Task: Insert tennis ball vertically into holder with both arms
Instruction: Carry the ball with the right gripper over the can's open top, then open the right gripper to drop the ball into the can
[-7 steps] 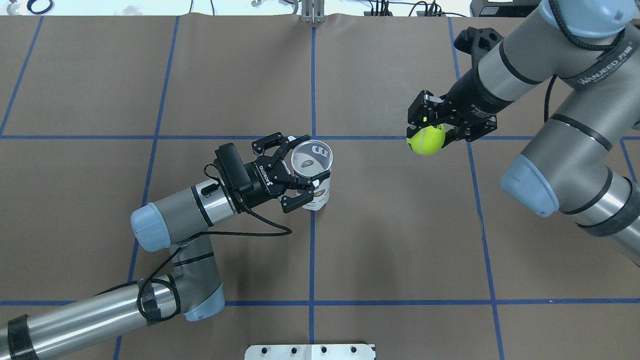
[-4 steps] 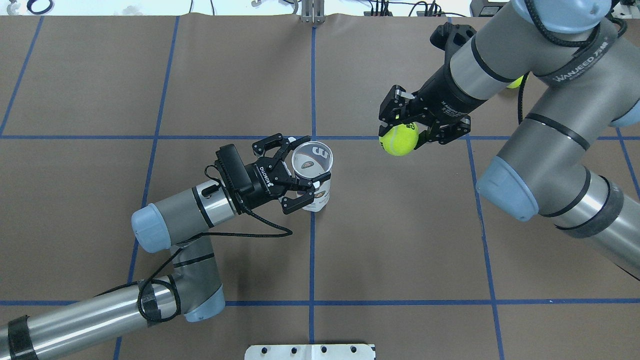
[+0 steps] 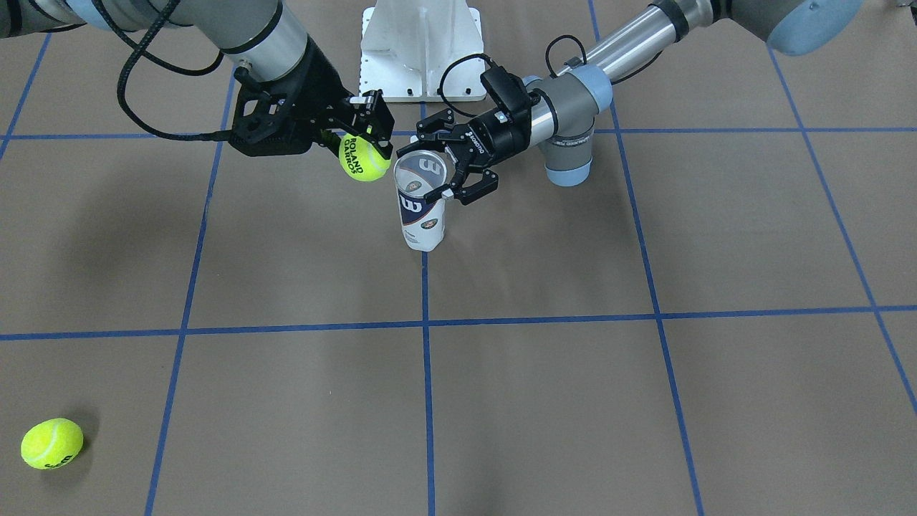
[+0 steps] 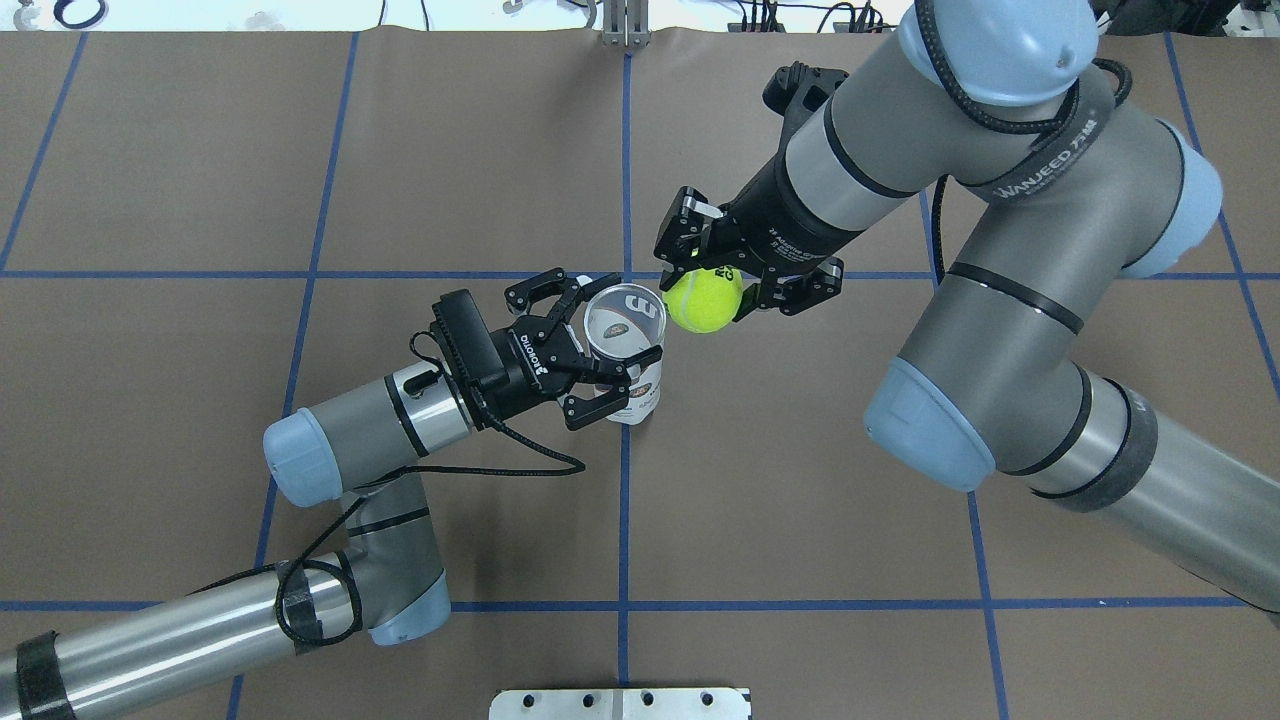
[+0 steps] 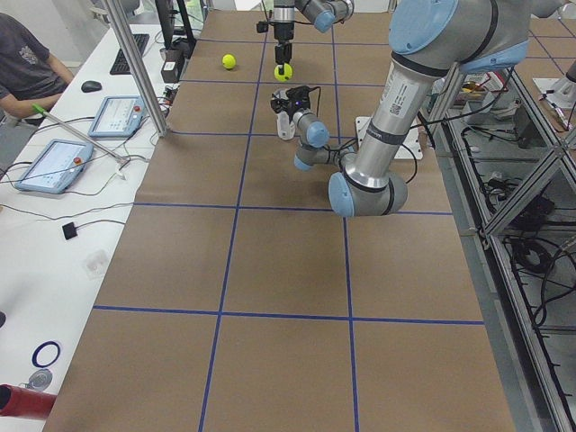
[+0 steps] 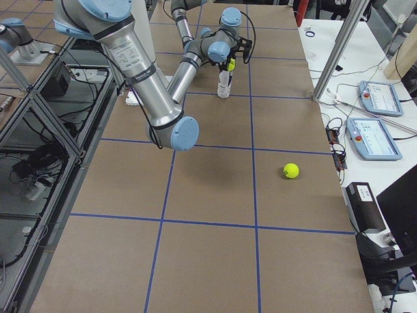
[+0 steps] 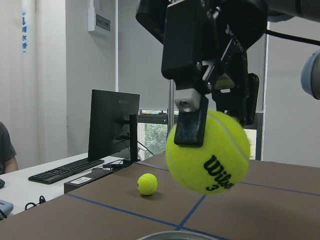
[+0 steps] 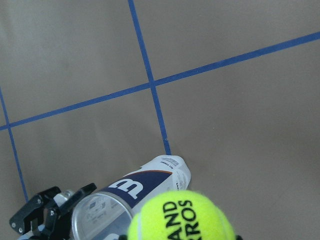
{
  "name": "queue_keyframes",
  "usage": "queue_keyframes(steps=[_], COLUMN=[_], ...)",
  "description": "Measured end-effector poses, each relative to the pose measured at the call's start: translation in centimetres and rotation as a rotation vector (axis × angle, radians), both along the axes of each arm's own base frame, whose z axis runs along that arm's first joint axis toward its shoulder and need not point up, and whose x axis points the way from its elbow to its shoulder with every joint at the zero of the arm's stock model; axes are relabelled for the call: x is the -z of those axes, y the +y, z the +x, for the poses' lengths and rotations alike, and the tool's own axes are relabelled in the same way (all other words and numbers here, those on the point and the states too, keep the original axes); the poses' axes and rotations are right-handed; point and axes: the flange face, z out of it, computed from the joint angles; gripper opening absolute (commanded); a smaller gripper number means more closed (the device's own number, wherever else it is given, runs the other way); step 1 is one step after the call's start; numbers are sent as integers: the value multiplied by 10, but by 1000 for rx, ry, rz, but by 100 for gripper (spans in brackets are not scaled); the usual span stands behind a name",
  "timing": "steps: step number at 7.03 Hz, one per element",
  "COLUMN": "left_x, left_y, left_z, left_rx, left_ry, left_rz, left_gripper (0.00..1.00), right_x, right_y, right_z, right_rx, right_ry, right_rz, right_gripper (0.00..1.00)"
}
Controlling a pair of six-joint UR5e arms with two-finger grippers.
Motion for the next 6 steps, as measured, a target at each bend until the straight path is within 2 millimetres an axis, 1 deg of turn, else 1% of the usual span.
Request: queue_keyframes(steps=[3,4,5,6], left_x=[-1,-1,-1,-1], left_y=[1,1,1,1], left_z=[0,0,1,1], left_rx=[-1,-2,-2,-2], left_ry=[-1,-1,-1,-1], left_rz=[-1,-1,-1,-1], left_gripper=[87,88,88,88], right_x=[18,22,24,26], right_y=[12,17,20,21], right_z=[-18,-26,-30,-33], right_rx=[-1,-8,-12,-14], right_ry=[-11,-9,-8,-9], right_rz=[6,8,9,11], right_gripper=[11,14,18,21])
